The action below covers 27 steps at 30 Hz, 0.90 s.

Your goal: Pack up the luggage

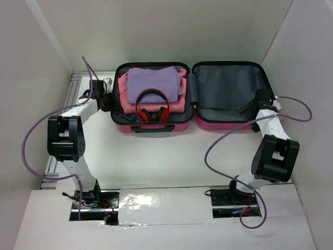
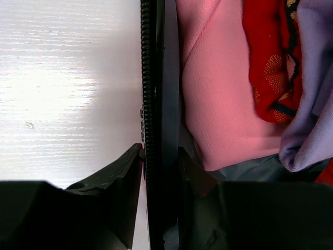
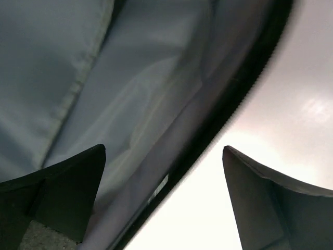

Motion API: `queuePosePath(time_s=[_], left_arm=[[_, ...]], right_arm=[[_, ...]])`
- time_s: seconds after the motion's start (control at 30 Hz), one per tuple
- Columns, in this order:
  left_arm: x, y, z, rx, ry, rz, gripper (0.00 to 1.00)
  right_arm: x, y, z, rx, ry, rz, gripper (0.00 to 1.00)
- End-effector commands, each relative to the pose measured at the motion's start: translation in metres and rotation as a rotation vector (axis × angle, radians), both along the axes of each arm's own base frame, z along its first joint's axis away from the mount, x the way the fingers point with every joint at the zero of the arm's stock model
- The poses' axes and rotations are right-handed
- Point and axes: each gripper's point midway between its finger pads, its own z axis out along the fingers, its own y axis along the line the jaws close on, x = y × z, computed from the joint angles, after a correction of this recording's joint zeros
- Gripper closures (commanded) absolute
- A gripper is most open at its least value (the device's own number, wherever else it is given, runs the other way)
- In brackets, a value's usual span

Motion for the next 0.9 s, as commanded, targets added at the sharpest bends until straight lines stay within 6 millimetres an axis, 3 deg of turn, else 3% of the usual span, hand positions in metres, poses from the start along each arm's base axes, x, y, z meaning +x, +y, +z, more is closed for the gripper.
queuePosePath(time_s=[0.0,0.1,0.2,0.3,0.33,0.37,0.4,0.47,0.53,0.57,0.6,0.63,0.67,0.7,0.73,0.77,0.8,0.83,0.87], left_arm=[[-0.016,0.022,-0.01,0.03,0.072,0.032,0.75],[-0.014,0.019,0.001,0.029,0.052,0.035,0.68],[-0.013,0.018,0.013,0.074,0.025,0.035,0.63],[-0.013,0.02,0.017,0.082,0.015,0.042,0.59],[-0.013,0.016,0.017,0.082,0.014,0.033,0.59],[-0.01,0.016,0.017,0.082,0.014,0.033,0.59],[-0.011,0.016,0.011,0.082,0.028,0.033,0.58],[-0.013,0.016,0.004,0.075,0.052,0.04,0.58],[-0.013,0.015,-0.001,0.069,0.066,0.048,0.58],[-0.014,0.015,-0.006,0.068,0.077,0.047,0.58],[-0.014,0.015,-0.006,0.062,0.078,0.055,0.58],[-0.014,0.015,-0.011,0.062,0.09,0.055,0.58],[-0.011,0.015,-0.012,0.055,0.092,0.063,0.58],[-0.011,0.013,-0.011,0.048,0.092,0.058,0.58],[-0.012,0.01,-0.011,0.032,0.093,0.056,0.58],[-0.012,0.006,-0.011,0.032,0.093,0.047,0.58],[-0.012,0.006,-0.011,0.032,0.093,0.047,0.58],[-0.012,0.004,-0.011,0.018,0.094,0.047,0.58],[-0.012,0.004,-0.011,0.018,0.094,0.047,0.59]], right_arm=[[0.023,0.003,-0.03,0.028,0.017,0.055,0.05],[0.027,-0.002,-0.048,0.025,0.039,0.032,0.17],[0.029,-0.006,-0.057,0.016,0.044,0.009,0.22],[0.031,-0.014,-0.062,-0.024,0.045,0.004,0.38],[0.03,-0.016,-0.066,-0.035,0.06,0.004,0.49],[0.03,-0.014,-0.066,-0.052,0.068,0.016,0.94],[0.037,-0.018,-0.059,-0.084,0.061,0.007,1.0],[0.039,-0.016,-0.053,-0.13,0.1,0.045,1.0],[0.056,-0.007,-0.011,-0.275,0.064,0.087,1.0],[0.067,0.02,0.008,-0.329,0.03,0.145,1.0],[0.072,0.03,0.027,-0.377,-0.002,0.162,1.0],[0.075,0.035,0.066,-0.459,-0.068,0.135,1.0],[0.077,0.048,0.087,-0.512,-0.103,0.153,1.0],[0.081,0.085,0.108,-0.55,-0.164,0.22,1.0],[0.073,0.093,0.143,-0.614,-0.232,0.186,1.0],[0.072,0.11,0.163,-0.662,-0.28,0.213,1.0],[0.066,0.151,0.178,-0.683,-0.339,0.294,1.0],[0.055,0.164,0.205,-0.717,-0.397,0.287,1.0],[0.047,0.18,0.219,-0.787,-0.4,0.344,1.0]])
